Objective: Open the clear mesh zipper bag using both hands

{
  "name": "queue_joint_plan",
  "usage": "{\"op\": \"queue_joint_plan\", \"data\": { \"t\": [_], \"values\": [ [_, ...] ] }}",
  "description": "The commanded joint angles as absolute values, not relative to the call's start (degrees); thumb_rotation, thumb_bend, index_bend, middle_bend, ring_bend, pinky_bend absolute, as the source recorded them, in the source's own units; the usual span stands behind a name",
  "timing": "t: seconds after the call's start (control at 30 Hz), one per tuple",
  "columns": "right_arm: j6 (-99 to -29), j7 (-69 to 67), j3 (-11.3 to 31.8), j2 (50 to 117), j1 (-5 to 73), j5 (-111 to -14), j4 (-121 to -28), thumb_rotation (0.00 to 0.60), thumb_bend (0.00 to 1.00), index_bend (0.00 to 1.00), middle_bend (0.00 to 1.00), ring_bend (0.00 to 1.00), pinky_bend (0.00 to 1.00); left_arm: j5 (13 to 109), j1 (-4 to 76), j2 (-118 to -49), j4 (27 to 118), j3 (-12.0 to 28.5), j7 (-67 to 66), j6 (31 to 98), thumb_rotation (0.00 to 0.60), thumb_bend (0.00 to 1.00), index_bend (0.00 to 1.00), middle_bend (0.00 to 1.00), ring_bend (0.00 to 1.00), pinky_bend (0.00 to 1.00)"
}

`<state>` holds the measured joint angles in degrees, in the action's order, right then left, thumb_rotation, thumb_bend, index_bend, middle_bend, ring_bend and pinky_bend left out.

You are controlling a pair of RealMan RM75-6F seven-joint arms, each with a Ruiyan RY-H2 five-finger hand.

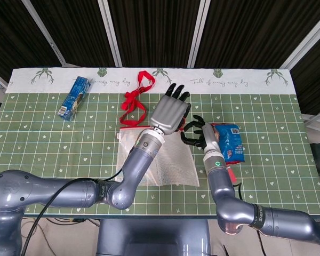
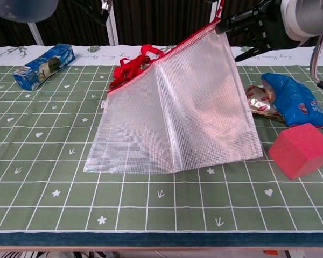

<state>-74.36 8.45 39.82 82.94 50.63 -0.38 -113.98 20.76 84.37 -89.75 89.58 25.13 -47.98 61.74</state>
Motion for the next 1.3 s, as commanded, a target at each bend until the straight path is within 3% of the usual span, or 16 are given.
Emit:
{"op": "queue_joint_plan", "data": {
  "t": [0.03,1.3],
  "values": [
    [-74.25,8.20,40.36,82.70,50.53,-0.34,-114.40,0.600,0.54,0.62,0.11,0.00,0.20,20.62,84.13,-89.50,89.77,24.81,-47.90,61.73,0.600,0.46,0.59,0.18,0.00,0.00],
    [-73.00,4.18,45.75,77.74,49.10,3.48,-117.96,0.600,0.57,0.65,0.13,0.00,0.20,21.24,78.73,-85.00,92.95,20.19,-45.47,62.25,0.600,0.46,0.60,0.18,0.00,0.00]
  ]
}}
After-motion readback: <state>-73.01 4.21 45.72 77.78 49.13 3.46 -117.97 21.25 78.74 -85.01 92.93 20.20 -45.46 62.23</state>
